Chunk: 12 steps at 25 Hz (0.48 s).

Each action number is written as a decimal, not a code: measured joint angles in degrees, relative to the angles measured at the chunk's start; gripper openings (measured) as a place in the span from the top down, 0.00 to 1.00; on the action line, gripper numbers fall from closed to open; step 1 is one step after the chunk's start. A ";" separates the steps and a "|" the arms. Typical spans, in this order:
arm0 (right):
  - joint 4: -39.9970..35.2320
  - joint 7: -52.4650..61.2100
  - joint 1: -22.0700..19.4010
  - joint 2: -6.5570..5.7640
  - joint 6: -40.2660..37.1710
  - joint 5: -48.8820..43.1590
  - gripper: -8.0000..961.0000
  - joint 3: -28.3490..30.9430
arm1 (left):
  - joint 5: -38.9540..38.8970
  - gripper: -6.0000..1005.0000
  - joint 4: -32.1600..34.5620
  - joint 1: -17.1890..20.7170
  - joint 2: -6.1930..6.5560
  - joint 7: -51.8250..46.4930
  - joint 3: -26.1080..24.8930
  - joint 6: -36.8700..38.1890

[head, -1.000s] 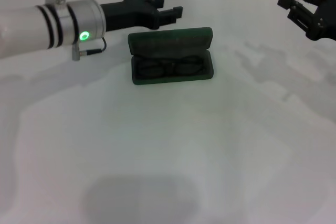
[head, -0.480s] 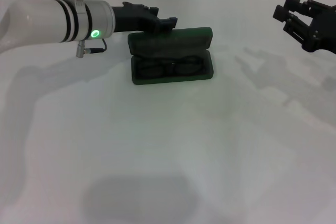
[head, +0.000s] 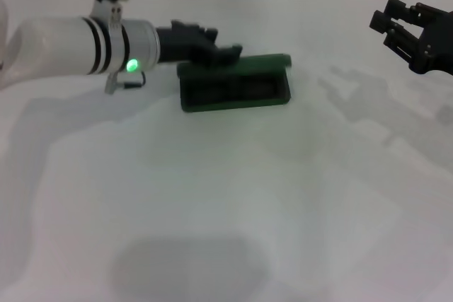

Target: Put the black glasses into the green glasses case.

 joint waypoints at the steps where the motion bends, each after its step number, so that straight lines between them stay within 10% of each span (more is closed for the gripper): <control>1: 0.00 0.00 -0.01 -0.02 0.07 0.00 0.55 0.01 | 0.30 0.40 -0.16 0.27 -0.11 0.61 0.17 -0.01; 12: -0.45 -0.46 0.73 -0.07 -2.45 -3.87 0.53 -0.20 | -18.09 0.40 0.34 6.55 -0.15 19.16 0.63 9.91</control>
